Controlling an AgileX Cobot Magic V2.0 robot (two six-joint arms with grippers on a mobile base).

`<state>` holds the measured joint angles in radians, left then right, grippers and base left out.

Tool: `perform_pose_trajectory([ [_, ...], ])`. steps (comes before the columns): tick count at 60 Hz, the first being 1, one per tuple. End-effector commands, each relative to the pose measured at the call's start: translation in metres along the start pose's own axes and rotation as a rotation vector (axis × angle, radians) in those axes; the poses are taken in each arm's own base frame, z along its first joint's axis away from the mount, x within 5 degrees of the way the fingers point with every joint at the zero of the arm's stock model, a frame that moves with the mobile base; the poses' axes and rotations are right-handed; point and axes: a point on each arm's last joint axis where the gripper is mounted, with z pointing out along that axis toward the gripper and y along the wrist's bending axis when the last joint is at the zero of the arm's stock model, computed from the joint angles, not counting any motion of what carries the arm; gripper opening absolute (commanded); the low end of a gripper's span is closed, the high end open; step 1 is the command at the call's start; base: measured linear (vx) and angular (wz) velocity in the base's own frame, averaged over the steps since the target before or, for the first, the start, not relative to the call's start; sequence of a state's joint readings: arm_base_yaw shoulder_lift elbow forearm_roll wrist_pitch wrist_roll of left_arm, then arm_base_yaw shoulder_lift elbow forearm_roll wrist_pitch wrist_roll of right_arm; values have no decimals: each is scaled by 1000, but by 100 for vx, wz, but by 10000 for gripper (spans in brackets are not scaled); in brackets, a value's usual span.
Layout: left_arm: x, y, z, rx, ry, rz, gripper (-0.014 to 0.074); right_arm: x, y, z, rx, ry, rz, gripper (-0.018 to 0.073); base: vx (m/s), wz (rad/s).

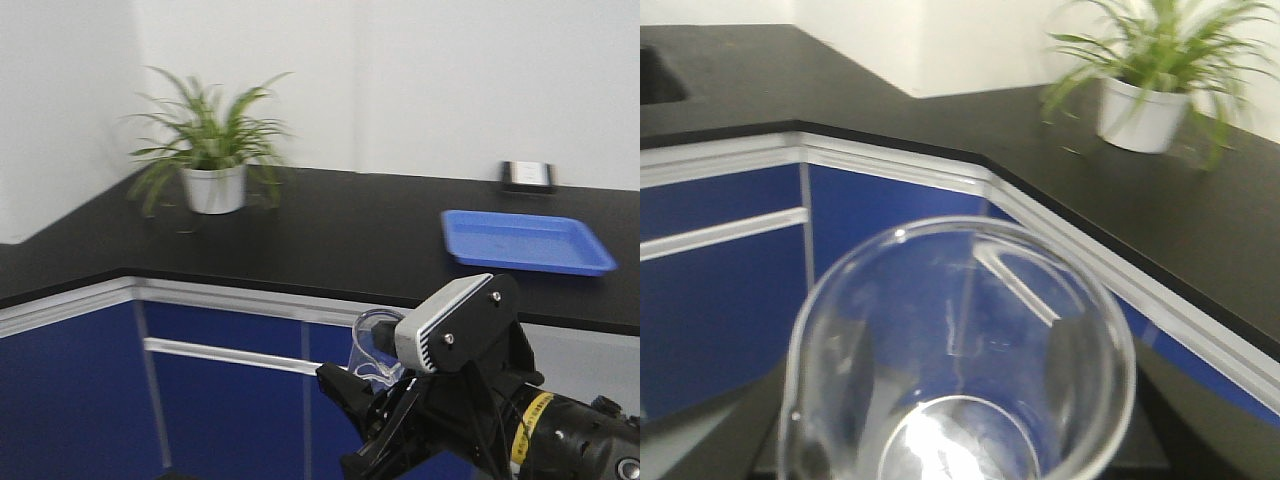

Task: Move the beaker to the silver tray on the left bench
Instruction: 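Hold the beaker in the right gripper while driving to the silver tray bench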

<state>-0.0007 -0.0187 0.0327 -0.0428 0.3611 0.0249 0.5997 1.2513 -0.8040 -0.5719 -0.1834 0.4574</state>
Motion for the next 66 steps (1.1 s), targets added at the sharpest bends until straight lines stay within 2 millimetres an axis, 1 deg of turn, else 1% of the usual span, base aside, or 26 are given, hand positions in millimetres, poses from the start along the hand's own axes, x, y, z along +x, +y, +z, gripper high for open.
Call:
perform_pose_trajectory([
  [1, -1, 0, 1, 4, -66, -7, 1, -24, 1, -7, -22, -126, -1, -11, 0, 72],
  [42, -1, 0, 1, 4, -66, -7, 1, -24, 1, -7, -22, -126, -1, -11, 5, 93],
  [66, -1, 0, 1, 4, -66, -7, 1, -24, 1, -7, -22, -126, -1, -11, 11, 79],
])
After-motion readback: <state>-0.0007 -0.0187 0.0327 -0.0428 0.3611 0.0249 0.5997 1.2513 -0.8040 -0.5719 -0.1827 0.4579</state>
